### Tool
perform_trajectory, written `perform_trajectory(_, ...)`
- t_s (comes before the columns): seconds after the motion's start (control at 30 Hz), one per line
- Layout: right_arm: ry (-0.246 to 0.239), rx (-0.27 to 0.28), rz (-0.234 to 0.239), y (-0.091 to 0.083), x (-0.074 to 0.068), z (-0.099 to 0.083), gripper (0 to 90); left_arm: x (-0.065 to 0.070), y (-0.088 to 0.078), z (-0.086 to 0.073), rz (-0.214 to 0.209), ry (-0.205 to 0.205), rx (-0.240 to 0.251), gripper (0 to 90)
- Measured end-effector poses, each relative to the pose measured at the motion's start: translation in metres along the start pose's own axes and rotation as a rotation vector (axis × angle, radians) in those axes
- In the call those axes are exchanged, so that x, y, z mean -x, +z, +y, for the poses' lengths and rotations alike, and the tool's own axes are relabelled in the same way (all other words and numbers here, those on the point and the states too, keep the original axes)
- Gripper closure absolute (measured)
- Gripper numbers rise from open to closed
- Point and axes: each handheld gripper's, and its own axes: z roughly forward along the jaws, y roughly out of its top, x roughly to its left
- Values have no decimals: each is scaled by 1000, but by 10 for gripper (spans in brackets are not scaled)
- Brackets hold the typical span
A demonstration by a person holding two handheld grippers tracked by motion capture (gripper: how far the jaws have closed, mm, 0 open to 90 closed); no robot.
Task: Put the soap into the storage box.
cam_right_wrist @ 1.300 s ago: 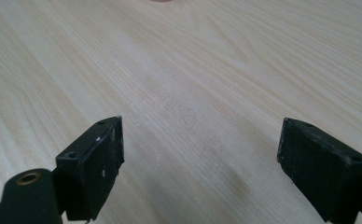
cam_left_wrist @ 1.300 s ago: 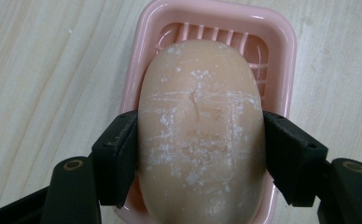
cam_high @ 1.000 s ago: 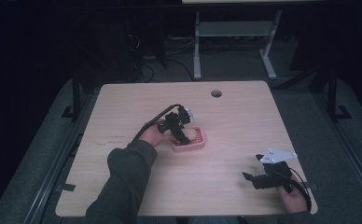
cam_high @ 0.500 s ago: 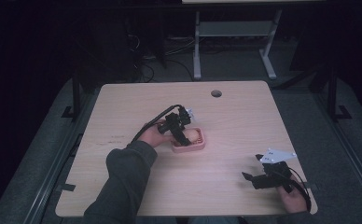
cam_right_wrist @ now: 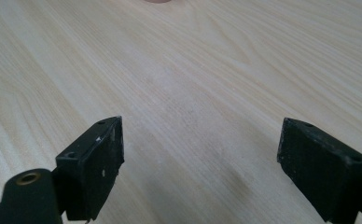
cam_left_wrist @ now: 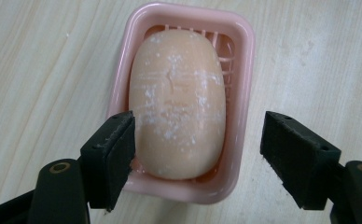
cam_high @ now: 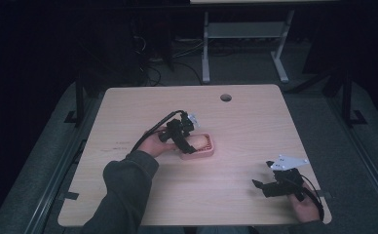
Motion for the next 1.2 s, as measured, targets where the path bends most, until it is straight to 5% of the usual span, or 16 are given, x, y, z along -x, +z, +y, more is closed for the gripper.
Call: perform_trajectory(1.2,17,-10,-23,0,4,-1,141,14,-16,-29,-5,-28,41,247)
